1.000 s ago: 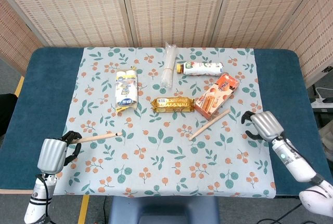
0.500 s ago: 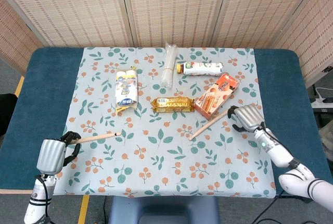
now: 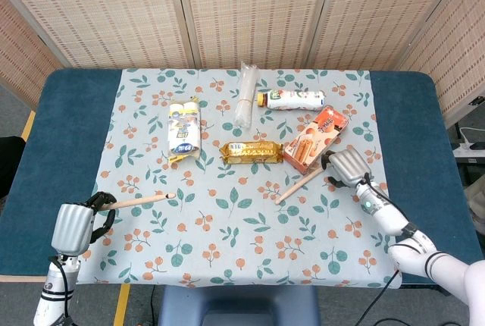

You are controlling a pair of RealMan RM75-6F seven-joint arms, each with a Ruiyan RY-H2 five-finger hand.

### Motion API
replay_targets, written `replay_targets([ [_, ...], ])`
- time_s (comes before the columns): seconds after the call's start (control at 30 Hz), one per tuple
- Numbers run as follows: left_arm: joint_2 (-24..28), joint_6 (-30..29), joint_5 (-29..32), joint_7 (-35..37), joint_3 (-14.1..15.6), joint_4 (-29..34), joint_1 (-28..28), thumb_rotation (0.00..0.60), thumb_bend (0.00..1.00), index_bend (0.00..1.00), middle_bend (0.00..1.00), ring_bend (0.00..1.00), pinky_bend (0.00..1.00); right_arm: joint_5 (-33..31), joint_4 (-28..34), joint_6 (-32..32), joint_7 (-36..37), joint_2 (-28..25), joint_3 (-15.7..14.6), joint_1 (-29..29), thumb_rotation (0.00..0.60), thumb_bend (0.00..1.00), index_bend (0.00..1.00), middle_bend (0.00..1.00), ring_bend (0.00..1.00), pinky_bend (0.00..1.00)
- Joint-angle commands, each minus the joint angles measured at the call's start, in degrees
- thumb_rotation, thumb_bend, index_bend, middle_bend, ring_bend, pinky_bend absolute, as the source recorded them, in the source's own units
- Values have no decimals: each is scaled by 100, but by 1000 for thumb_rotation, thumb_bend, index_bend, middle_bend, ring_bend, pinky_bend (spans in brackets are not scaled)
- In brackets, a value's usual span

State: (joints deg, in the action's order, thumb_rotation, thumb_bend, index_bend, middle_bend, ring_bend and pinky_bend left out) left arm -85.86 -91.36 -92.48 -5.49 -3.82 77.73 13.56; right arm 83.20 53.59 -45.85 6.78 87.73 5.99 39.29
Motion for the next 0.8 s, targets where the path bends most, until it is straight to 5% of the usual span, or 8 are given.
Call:
replay_targets([
  [0.03, 5, -12, -14, 11, 0, 6, -6, 600, 507, 756, 804, 1000, 1000, -15, -269, 22, 85, 204, 1, 89, 600, 257, 484, 368, 724, 896],
  [0.8, 35, -59, -64, 90, -7, 18, -60, 600, 507, 756, 803, 1000, 1000, 158, -1406, 54, 521, 981, -283, 254, 600, 257, 512, 391, 734, 908],
])
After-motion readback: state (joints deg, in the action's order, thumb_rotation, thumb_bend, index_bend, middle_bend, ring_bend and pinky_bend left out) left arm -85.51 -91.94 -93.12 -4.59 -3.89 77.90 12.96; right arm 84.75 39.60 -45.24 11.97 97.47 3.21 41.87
